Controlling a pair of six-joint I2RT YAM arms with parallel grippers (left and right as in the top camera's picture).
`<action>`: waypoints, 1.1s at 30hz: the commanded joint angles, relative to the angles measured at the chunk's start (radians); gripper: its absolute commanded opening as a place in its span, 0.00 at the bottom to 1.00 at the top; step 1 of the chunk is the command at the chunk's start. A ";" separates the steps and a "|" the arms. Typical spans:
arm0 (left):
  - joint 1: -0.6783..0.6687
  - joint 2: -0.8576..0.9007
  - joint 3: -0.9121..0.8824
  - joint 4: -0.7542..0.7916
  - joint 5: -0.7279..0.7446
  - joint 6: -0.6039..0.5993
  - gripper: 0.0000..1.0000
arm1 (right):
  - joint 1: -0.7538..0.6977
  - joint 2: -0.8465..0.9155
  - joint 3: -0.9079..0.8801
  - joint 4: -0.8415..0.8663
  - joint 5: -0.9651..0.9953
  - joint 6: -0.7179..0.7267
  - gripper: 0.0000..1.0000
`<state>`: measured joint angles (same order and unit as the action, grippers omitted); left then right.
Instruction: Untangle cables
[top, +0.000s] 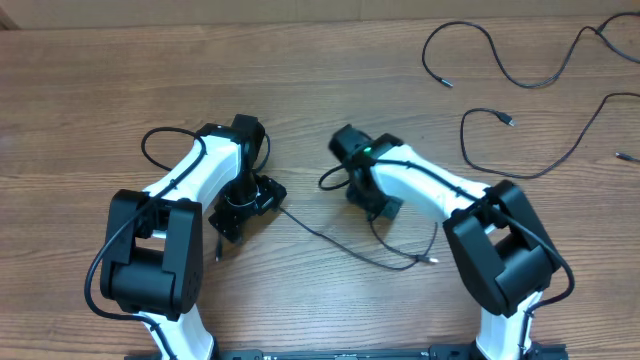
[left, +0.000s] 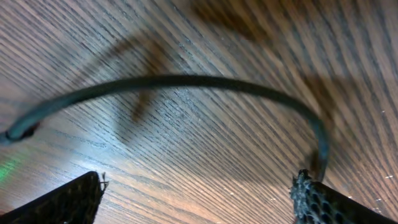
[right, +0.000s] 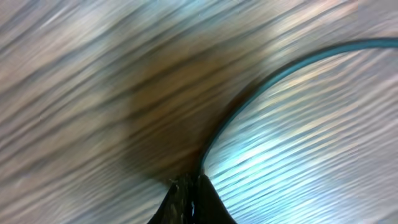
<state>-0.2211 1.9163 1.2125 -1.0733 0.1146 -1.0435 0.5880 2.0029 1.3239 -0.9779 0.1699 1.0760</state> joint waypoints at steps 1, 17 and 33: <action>-0.002 0.010 -0.006 0.004 -0.022 0.012 0.97 | -0.048 0.021 0.014 -0.016 0.034 -0.011 0.04; -0.002 0.010 -0.006 0.021 -0.021 0.012 0.80 | -0.121 -0.016 0.171 -0.115 -0.173 -0.195 0.04; -0.002 0.010 -0.006 0.031 -0.021 0.017 0.80 | -0.125 -0.113 0.255 -0.192 -0.261 -0.291 0.18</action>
<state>-0.2211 1.9163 1.2121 -1.0431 0.1108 -1.0397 0.4690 1.9156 1.5562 -1.1702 -0.0822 0.8536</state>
